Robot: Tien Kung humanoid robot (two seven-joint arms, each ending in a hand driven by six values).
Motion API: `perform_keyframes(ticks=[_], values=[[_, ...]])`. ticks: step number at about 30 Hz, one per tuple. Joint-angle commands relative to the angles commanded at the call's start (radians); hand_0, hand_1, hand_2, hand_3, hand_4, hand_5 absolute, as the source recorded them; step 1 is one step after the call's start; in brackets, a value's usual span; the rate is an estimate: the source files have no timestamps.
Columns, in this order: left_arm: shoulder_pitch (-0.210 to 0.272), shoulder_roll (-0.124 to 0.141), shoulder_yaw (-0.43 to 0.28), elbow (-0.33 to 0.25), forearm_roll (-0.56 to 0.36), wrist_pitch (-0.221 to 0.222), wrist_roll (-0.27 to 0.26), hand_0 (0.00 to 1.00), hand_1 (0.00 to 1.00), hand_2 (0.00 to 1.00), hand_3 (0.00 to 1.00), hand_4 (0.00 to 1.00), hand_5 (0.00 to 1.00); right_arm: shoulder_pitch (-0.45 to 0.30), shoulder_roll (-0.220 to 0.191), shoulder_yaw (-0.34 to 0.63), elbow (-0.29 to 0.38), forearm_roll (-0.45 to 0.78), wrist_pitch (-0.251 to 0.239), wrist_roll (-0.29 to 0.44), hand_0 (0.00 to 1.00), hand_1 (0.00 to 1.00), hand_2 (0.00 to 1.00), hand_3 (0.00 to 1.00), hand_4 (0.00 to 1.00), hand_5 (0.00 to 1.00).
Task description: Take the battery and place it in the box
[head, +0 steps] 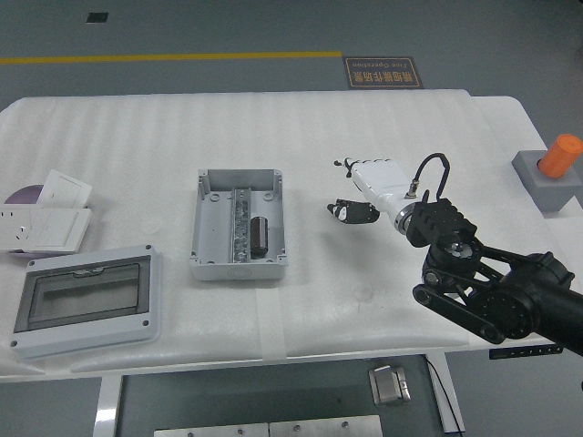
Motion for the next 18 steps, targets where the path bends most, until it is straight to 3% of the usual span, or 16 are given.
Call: perform_keyframes(ticks=[8, 18], values=[[-0.003, -0.001, -0.005, -0.001, 0.004, -0.001, -0.001, 0.623, 0.642, 0.509, 0.59, 0.479, 0.349, 0.015, 0.012, -0.062, -0.094, 0.047, -0.003, 0.018, 0.733, 0.71, 0.712, 0.883, 0.762, 0.558], [-0.005, -0.002, -0.011, -0.001, 0.007, 0.001, -0.002, 0.622, 0.642, 0.508, 0.591, 0.481, 0.35, 0.026, 0.025, -0.085, -0.106, 0.062, -0.026, 0.027, 0.724, 0.703, 0.697, 0.864, 0.754, 0.557]])
